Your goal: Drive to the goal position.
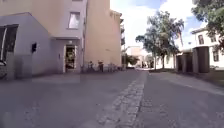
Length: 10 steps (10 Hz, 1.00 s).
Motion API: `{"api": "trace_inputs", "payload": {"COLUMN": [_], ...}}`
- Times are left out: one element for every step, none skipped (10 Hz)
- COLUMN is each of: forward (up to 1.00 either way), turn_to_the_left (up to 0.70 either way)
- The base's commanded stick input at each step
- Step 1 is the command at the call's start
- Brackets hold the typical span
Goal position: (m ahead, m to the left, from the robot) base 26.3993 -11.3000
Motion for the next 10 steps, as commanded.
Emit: {"api": "trace_inputs", "payload": {"forward": [0.85, 0.85, 0.85, 0.85, 0.85, 0.85, 0.85, 0.85, 0.85, 0.85], "turn_to_the_left": [0.0, 0.0, 0.0, 0.0, 0.0, 0.0, 0.0, 0.0, 0.0, 0.0]}}
